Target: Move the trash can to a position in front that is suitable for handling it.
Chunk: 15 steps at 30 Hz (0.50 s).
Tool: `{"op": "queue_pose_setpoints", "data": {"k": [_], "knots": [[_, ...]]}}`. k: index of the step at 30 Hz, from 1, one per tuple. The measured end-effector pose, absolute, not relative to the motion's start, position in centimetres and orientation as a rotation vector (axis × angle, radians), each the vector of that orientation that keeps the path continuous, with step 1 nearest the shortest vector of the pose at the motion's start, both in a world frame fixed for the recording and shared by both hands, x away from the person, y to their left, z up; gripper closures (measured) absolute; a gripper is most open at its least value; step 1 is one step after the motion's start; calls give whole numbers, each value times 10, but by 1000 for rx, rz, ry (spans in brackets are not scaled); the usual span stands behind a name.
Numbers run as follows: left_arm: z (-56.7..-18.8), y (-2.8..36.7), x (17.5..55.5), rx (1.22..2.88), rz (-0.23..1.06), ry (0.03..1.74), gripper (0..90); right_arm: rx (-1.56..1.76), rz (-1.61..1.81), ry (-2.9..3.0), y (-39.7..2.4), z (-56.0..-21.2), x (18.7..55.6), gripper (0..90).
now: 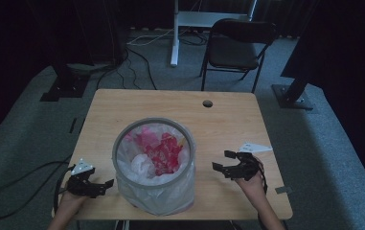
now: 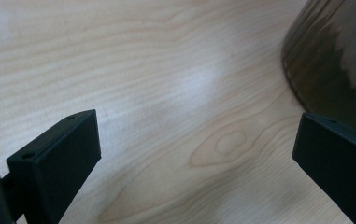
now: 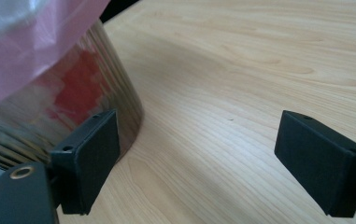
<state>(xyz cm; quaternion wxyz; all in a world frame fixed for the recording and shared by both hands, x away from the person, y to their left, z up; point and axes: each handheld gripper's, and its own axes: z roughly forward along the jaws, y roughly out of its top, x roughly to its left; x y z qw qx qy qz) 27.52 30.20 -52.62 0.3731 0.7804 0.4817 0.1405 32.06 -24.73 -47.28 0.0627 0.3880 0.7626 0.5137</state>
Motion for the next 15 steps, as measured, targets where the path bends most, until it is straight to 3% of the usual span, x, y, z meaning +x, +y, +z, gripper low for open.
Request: {"op": "queue_pose_setpoints", "data": {"k": [15], "knots": [[-533, 306, 273, 1988, 352, 1261, 11, 1014, 1665, 2192, -267, -417, 309, 132]]}}
